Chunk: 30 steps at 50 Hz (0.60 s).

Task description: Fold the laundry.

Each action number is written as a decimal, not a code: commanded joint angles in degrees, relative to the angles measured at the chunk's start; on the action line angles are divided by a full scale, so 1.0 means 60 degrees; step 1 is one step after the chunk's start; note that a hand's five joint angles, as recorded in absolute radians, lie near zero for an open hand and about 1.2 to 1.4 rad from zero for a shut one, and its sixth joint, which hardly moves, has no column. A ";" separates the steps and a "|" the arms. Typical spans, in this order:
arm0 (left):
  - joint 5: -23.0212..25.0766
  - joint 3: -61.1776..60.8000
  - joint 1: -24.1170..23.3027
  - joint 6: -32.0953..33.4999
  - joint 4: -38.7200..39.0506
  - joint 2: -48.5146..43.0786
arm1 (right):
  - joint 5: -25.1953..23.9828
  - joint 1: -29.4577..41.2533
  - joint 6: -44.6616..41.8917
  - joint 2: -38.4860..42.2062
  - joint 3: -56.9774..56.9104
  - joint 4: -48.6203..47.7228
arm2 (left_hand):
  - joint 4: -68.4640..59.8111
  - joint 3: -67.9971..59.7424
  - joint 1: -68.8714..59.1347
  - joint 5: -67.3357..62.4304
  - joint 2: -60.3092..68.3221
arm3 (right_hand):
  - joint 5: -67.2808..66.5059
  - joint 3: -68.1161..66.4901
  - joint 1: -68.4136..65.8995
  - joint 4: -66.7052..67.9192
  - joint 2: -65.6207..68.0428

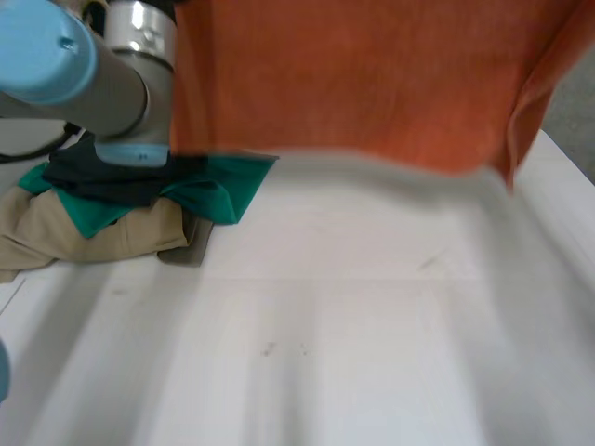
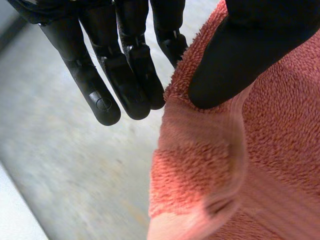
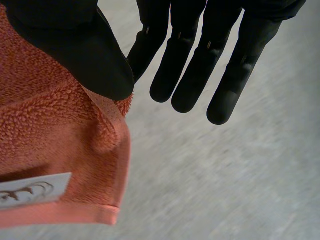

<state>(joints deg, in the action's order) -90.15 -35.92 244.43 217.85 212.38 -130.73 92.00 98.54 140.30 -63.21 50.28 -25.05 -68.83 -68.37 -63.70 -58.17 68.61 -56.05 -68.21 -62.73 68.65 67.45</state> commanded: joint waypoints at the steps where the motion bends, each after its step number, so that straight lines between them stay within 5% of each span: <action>1: 0.0113 -0.1803 0.0057 -0.1283 0.0257 0.1398 | -0.0274 0.0012 0.0098 -0.0334 0.0509 0.0555 | -0.1861 -0.1938 -0.2717 -0.1972 0.1898 | -0.2326 -0.1964 -0.2878 0.1891 0.2092; 13: 0.0361 -0.5348 0.0102 -0.1342 -0.0181 0.0816 | -0.1695 -0.0442 0.0201 0.0893 0.2004 0.2210 | -0.1861 -0.1938 -0.2717 -0.1972 0.1898 | -0.2326 -0.1964 -0.2878 0.1891 0.2092; 21: 0.0362 -0.5951 -0.0016 -0.1328 -0.1498 -0.0402 | -0.1755 -0.0471 0.0113 0.2360 0.2312 0.3501 | -0.1861 -0.1938 -0.2717 -0.1972 0.1898 | -0.2326 -0.1964 -0.2878 0.1891 0.2092; 30: 0.0303 -0.7180 -0.0045 -0.1284 -0.3506 0.0635 | -0.1842 -0.1071 -0.0399 0.2069 0.3469 0.4907 | -0.1861 -0.1938 -0.2717 -0.1972 0.1898 | -0.2326 -0.1964 -0.2878 0.1891 0.2092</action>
<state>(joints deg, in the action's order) -88.15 -73.81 244.20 209.93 199.39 -132.67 81.32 94.87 140.13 -48.70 66.38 -1.28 -68.85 -68.50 -64.48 -58.33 68.74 -56.05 -68.31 -62.73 68.66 67.45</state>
